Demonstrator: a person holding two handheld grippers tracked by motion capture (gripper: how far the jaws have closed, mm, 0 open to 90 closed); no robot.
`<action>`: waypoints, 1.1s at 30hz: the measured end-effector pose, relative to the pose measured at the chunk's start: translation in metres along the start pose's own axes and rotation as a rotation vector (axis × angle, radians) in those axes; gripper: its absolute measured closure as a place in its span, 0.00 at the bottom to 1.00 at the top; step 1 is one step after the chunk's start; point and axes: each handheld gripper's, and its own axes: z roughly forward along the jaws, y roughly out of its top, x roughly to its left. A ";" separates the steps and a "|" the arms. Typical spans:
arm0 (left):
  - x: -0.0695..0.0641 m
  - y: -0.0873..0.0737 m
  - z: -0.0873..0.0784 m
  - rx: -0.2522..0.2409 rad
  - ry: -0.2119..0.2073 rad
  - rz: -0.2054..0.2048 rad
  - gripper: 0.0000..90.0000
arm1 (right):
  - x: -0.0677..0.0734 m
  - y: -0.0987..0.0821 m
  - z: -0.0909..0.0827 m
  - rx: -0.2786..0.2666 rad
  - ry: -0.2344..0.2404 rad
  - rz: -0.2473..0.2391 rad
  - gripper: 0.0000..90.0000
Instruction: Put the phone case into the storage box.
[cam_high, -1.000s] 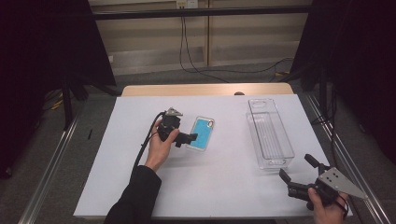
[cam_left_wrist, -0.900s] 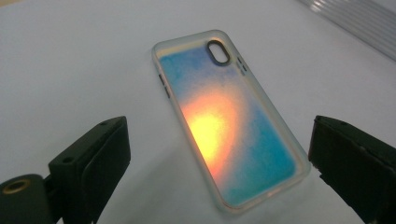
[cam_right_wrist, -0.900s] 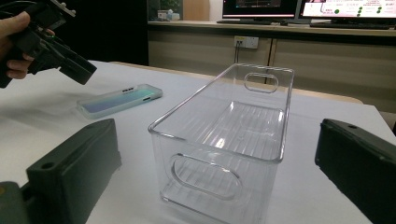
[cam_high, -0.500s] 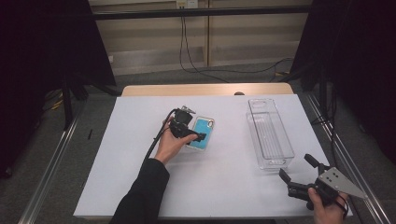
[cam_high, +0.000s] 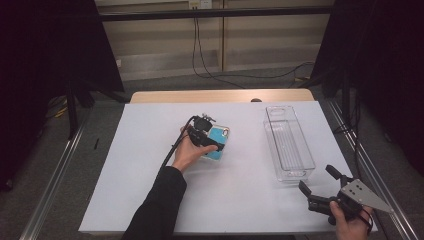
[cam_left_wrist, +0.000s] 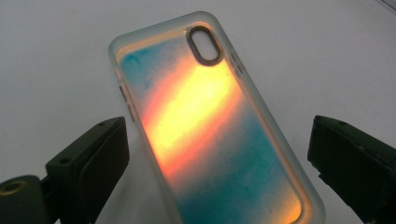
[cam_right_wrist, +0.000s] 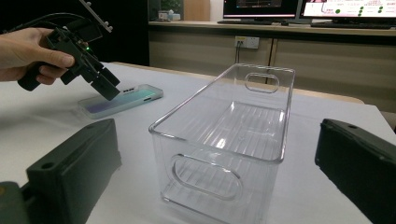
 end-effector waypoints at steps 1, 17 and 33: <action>-0.001 0.001 0.001 0.012 0.009 0.016 0.06 | 0.000 0.000 0.000 0.001 0.000 0.000 0.00; -0.005 0.004 0.019 0.060 0.085 -0.006 0.05 | 0.000 0.000 0.000 0.002 0.004 0.000 0.00; -0.009 0.002 0.023 0.064 0.119 0.019 0.05 | 0.001 0.000 0.000 0.000 0.005 -0.003 0.00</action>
